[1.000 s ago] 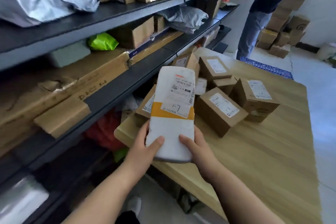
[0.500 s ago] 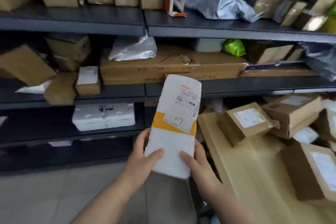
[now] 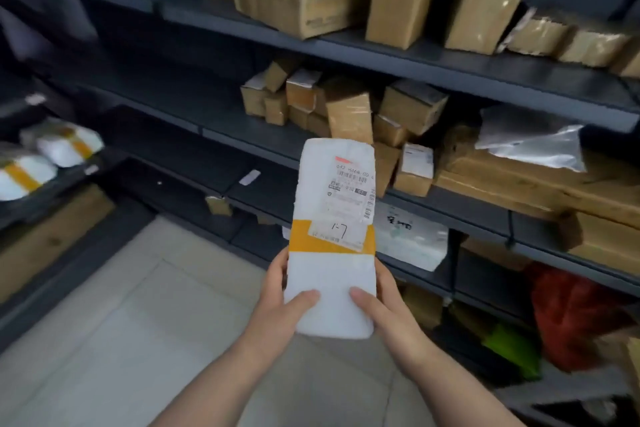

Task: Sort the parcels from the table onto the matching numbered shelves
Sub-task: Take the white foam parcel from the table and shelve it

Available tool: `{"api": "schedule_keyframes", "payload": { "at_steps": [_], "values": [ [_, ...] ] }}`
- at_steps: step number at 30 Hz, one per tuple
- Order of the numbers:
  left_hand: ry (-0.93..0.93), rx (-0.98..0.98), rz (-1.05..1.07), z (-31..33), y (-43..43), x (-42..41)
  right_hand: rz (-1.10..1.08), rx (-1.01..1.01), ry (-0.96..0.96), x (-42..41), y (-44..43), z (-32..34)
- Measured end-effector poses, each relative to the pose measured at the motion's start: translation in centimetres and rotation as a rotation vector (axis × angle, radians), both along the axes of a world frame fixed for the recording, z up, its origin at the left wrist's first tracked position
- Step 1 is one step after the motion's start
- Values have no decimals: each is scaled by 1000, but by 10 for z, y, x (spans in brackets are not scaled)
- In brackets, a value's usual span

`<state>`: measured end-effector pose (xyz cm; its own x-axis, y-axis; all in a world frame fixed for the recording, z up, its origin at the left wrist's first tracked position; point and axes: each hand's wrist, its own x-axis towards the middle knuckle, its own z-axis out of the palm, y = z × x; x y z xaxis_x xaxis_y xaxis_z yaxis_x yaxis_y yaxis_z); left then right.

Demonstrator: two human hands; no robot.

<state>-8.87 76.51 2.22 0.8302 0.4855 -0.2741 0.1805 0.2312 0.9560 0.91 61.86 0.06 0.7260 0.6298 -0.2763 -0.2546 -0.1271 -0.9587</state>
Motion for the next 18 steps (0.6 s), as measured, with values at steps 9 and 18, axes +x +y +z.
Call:
{"api": "schedule_keyframes", "payload": {
  "at_steps": [9, 18],
  "values": [
    [-13, 3, 439, 3, 129, -81, 428, 52, -16, -32, 182, 11],
    [45, -8, 749, -16, 231, -107, 743, 1, 78, -42, 334, 1]
  ]
}}
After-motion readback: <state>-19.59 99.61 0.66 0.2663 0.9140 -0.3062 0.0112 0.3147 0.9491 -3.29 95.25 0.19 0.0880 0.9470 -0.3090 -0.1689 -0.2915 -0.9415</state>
